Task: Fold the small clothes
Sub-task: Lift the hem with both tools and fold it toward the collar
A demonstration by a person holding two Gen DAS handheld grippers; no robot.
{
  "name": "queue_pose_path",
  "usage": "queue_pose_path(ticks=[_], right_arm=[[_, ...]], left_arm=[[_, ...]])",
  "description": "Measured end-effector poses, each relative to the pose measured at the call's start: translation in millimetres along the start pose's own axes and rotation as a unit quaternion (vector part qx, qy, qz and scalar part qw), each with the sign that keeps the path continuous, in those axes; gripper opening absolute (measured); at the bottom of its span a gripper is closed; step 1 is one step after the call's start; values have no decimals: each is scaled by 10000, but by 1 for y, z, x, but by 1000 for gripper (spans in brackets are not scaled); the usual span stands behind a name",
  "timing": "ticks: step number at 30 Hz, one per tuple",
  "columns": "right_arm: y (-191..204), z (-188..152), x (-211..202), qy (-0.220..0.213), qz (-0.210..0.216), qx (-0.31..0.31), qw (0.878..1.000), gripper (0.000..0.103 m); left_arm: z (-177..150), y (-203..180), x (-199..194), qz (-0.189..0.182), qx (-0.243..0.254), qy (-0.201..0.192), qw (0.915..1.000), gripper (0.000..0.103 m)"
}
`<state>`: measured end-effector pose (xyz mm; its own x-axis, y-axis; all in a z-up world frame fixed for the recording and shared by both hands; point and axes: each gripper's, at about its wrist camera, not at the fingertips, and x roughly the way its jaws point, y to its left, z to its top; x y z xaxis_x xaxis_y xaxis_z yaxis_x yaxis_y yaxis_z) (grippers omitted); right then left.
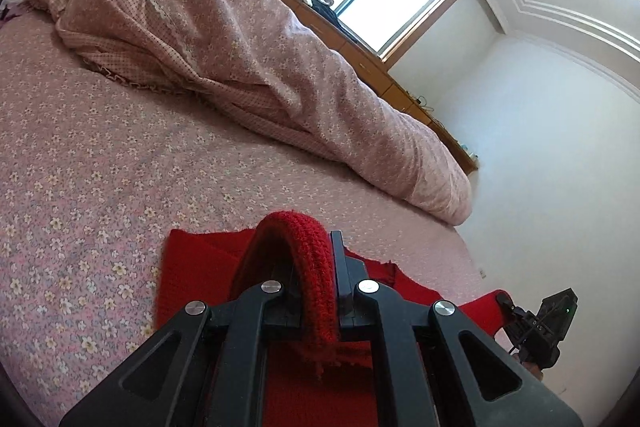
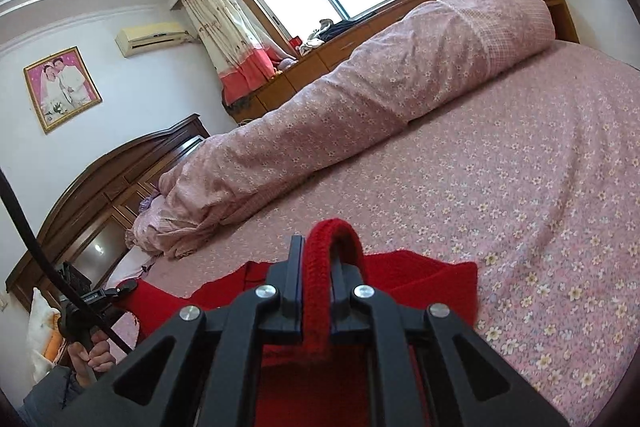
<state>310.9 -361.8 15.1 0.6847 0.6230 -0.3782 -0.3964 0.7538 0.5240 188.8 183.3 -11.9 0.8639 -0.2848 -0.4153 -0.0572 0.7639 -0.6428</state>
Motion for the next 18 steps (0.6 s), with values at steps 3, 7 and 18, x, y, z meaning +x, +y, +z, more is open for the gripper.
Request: queue_pose_path(ticks=[3, 7, 18], right_arm=[[-10, 0, 8, 99, -99, 49, 9999, 9], [-22, -1, 21, 256, -259, 174, 9992, 9], [-31, 2, 11, -130, -621, 263, 9976, 76]], left_arm=[[2, 3, 9, 138, 55, 76, 9999, 2], [3, 6, 20, 300, 142, 242, 9992, 2], [4, 11, 18, 283, 169, 486, 9983, 9]])
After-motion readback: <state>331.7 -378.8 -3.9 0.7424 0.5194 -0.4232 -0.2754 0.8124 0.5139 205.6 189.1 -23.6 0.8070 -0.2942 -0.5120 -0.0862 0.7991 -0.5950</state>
